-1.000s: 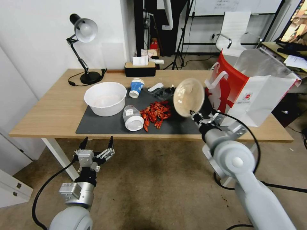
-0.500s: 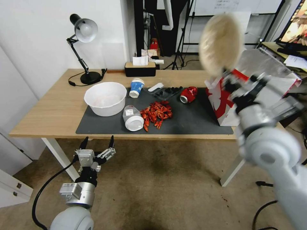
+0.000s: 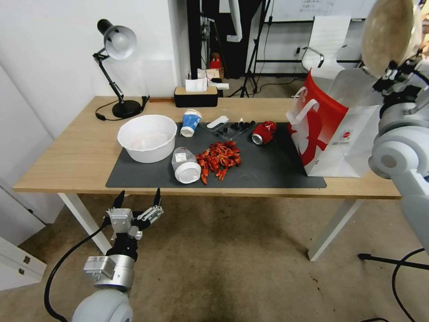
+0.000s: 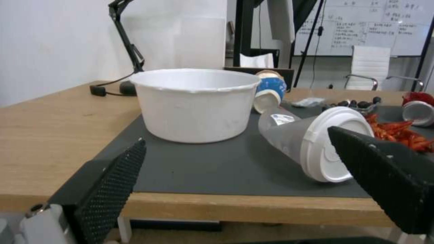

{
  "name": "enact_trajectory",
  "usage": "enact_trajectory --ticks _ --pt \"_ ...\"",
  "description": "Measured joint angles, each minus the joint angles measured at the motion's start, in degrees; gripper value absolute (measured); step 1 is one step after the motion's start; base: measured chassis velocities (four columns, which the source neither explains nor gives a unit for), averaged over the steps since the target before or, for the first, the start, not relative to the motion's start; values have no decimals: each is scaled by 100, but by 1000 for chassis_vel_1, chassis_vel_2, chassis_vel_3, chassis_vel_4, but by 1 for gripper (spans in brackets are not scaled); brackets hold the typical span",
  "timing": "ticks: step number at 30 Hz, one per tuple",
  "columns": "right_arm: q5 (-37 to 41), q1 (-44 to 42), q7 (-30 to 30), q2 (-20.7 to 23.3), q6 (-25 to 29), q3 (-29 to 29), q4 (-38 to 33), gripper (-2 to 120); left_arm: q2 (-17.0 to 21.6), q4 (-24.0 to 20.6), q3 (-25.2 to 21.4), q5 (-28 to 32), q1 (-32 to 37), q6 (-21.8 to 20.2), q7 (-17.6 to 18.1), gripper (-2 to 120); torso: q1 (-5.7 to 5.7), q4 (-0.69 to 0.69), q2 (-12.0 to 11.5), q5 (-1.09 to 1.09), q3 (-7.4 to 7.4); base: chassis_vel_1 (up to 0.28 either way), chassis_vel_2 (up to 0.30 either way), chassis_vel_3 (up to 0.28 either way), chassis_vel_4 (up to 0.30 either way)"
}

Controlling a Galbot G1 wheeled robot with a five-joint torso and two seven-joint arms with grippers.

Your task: Pick up the trash from the table and place it into the takeout bag.

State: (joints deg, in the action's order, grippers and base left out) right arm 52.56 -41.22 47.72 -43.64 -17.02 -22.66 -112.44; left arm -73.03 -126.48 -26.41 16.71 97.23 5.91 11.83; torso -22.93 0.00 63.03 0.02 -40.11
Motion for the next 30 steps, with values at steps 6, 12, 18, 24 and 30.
enact_trajectory --ticks 6,12,18,24,30 --pt "59 6 6 0 -186 34 32 23 -51 14 3 -22 18 2 -2 100 0 0 -1 -2 0 0 0 0 0" --pt "198 18 -8 41 -293 63 -37 43 -58 3 1 -26 27 5 -3 100 0 0 -1 -3 0 0 0 0 0" --pt "230 -44 -157 8 -281 113 -173 67 -44 -38 -10 -17 33 5 -2 100 0 0 -1 -2 0 0 0 0 0" --pt "247 -68 -308 17 -118 100 -332 86 -13 -73 -28 -3 32 5 -2 100 0 0 -1 -2 0 0 0 0 0" --pt "366 -392 -1052 59 469 -66 -805 100 -17 -78 -30 0 35 6 0 100 2 0 -1 -4 1 0 0 0 0"
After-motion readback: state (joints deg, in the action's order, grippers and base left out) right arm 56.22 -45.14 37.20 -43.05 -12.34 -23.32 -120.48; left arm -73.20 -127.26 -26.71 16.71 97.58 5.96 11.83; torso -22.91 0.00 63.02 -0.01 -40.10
